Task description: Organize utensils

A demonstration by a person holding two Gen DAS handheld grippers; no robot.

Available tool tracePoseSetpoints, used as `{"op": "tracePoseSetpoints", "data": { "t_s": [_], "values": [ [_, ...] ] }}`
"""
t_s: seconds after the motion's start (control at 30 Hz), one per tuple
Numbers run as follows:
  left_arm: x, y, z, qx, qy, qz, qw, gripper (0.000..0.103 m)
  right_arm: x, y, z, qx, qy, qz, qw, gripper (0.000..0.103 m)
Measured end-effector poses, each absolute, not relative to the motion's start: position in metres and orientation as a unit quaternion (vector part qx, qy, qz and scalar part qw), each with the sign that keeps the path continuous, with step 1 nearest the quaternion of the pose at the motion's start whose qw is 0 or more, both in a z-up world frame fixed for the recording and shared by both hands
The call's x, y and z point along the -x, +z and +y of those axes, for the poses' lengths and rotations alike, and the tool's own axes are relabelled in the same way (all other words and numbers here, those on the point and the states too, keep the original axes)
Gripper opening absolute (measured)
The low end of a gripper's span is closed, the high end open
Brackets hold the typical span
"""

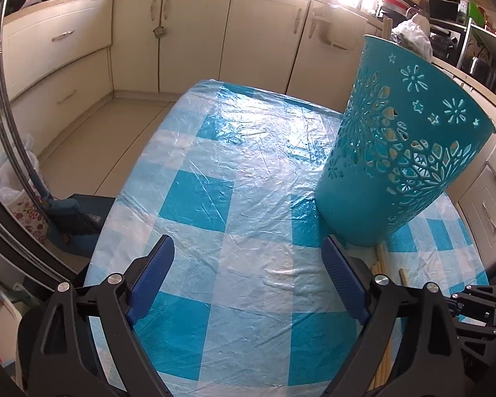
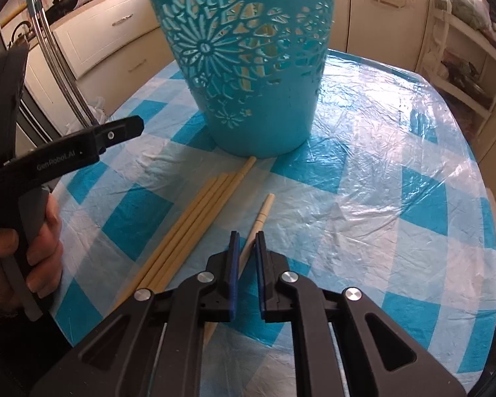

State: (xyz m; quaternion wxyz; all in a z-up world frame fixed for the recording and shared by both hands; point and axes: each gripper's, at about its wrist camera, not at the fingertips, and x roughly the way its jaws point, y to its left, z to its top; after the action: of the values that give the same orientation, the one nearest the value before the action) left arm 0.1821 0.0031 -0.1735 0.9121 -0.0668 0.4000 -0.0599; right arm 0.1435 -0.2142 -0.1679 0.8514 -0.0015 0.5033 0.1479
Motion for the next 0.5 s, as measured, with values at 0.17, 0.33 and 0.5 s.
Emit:
{"op": "tracePoseSetpoints", "data": {
  "t_s": [0.17,0.33,0.5],
  "values": [
    [-0.182,-0.175,-0.001,0.058,-0.06,0.403,0.911,0.087,-0.143,-0.166,-0.213,0.025,0.141,0.515,0.845,0.01],
    [-0.183,-0.177,-0.004,0.053,-0.06,0.406,0.91,0.087,-0.143,-0.166,-0.209,0.025,0.147,0.517,0.843,0.01],
    [-0.184,-0.177,-0.003,0.055,-0.06,0.408,0.909,0.087,-0.147,-0.165,-0.217,0.021,0.136,0.536,0.833,0.01]
  ]
}}
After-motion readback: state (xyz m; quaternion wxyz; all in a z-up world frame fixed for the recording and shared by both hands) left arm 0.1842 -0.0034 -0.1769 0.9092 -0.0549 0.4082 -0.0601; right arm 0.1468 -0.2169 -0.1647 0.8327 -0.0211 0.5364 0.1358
